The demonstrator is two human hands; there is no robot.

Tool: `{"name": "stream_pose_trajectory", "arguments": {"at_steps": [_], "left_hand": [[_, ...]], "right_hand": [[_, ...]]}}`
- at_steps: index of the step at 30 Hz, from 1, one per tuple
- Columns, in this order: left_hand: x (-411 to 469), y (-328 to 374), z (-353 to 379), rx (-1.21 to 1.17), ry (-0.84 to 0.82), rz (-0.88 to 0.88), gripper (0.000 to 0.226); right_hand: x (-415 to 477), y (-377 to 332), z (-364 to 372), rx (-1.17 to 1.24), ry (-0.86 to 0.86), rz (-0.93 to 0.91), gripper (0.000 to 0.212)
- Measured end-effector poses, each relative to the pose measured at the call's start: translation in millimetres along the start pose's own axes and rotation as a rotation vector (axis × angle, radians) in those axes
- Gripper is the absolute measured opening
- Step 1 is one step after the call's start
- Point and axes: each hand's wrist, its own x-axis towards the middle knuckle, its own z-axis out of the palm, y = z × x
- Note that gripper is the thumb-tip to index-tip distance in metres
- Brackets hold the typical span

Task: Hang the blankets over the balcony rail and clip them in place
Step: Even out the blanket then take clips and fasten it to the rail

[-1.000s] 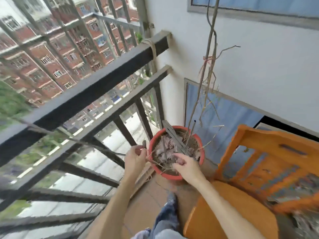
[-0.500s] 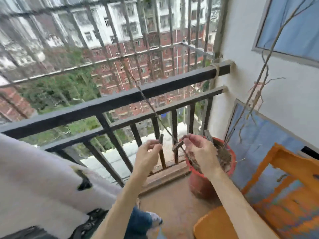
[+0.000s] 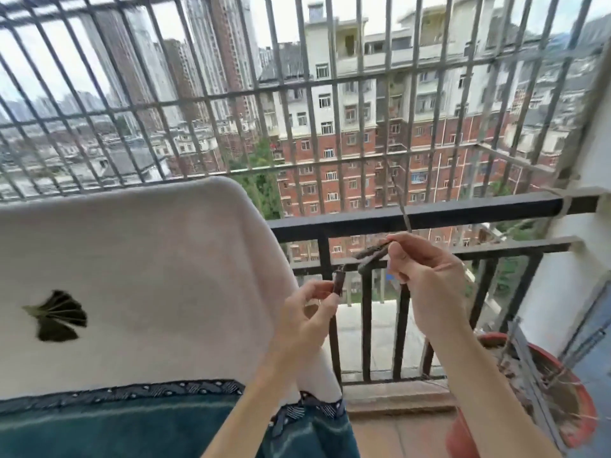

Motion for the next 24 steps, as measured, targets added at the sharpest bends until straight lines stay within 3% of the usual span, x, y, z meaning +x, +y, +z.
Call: {"name": "stream_pose_trajectory", "arguments": {"at_steps": [10,15,24], "left_hand": [[-13,38,-126,0.013,0.100,0.124,0.017],[-12,48,-148,-0.042,0.206,0.165,0.019],[-11,49,-159,-0.078,0.310,0.182,0.016]], "right_hand": [[-5,-29,128,0.049,0.031,-0.154,0.014],[-2,-29,161,-0.007,0.060,-0.243,0.017],[22,-7,180,-0.126,0.032,-0.227,0.022]]}}
